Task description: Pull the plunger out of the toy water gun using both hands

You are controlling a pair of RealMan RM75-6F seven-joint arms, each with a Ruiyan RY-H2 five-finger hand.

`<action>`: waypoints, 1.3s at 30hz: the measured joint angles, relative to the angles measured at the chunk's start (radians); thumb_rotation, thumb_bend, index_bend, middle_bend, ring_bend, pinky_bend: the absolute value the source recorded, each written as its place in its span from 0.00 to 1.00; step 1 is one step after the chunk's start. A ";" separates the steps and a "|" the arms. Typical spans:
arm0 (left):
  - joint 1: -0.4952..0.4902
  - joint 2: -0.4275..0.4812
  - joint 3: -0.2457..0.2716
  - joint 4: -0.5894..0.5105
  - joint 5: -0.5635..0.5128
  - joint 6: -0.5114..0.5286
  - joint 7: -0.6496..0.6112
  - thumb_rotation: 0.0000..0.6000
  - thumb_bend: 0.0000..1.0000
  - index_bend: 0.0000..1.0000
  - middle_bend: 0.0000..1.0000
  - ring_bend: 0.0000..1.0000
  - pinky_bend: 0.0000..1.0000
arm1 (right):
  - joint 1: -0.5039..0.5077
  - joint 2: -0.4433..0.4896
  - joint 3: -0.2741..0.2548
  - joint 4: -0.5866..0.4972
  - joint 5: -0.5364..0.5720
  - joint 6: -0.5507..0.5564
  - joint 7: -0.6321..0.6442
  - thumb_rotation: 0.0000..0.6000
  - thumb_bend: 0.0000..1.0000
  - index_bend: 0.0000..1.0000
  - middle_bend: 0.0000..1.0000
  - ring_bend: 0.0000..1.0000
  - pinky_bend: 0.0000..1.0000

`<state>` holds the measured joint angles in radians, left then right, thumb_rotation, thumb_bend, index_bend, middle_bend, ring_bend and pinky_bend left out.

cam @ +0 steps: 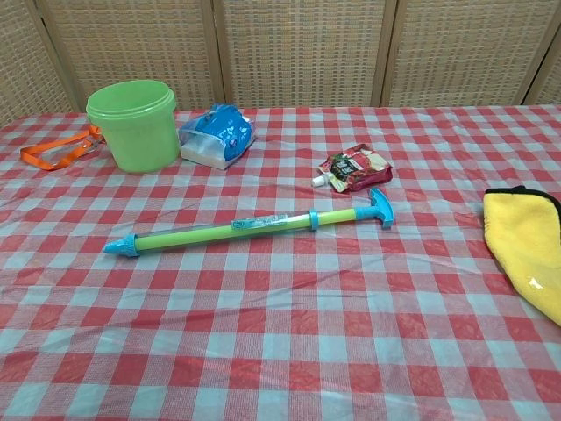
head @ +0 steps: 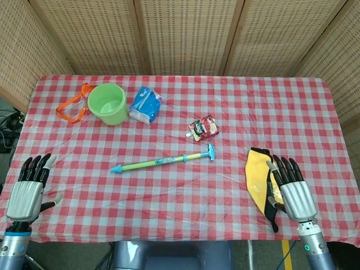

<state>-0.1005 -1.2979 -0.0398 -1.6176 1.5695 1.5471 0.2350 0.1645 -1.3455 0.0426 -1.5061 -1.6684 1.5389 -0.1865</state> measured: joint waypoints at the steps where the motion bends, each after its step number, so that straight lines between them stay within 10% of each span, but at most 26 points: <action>1: 0.000 0.000 0.000 0.000 -0.001 -0.001 -0.001 1.00 0.00 0.00 0.00 0.00 0.00 | 0.000 0.000 -0.001 0.000 0.000 0.000 -0.001 1.00 0.09 0.10 0.00 0.00 0.00; 28: -0.003 0.003 0.001 -0.008 0.000 -0.006 0.001 1.00 0.00 0.00 0.00 0.00 0.00 | 0.001 -0.004 -0.006 0.014 -0.011 0.000 0.013 1.00 0.09 0.12 0.01 0.00 0.00; 39: -0.003 0.006 -0.006 -0.012 -0.008 -0.004 -0.002 1.00 0.00 0.00 0.00 0.00 0.00 | 0.052 -0.028 0.035 0.007 -0.067 0.021 0.010 1.00 0.09 0.25 0.71 0.68 0.55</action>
<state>-0.1040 -1.2923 -0.0454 -1.6296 1.5615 1.5430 0.2332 0.2161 -1.3738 0.0772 -1.4993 -1.7352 1.5604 -0.1761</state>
